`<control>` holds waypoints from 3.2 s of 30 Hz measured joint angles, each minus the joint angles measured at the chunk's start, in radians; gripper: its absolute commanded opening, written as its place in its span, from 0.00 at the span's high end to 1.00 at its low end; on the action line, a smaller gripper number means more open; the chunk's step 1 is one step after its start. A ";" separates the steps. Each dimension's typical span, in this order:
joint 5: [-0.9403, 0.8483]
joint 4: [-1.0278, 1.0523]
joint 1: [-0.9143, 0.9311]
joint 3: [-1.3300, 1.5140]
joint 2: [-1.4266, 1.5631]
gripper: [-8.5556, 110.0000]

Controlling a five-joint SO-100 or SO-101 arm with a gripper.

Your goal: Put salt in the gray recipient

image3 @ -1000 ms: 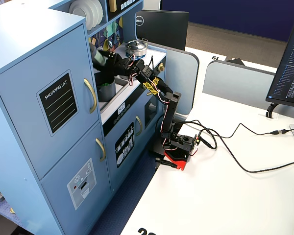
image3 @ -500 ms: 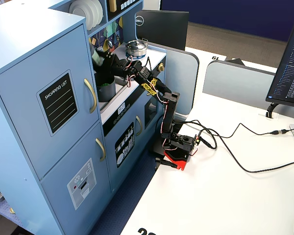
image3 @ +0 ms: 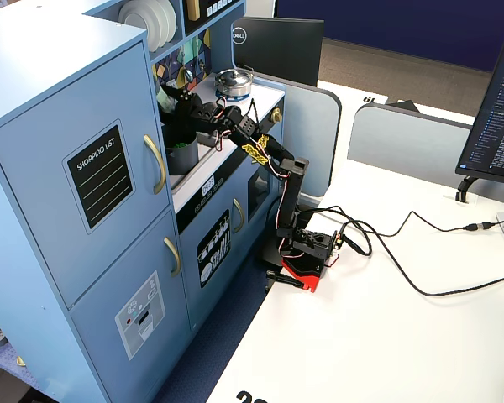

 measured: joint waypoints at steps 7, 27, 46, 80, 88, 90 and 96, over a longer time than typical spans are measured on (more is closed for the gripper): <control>-0.018 -0.021 0.003 0.046 -0.002 0.93; -2.071 -0.235 0.612 0.038 0.009 0.93; -2.671 -0.623 0.904 0.408 -0.086 0.93; -2.551 -0.876 0.963 0.686 -0.106 0.39; -2.592 -0.446 0.976 0.917 0.416 0.89; -2.602 -0.204 0.925 0.927 0.624 0.93; -2.749 0.600 0.540 0.974 1.143 0.93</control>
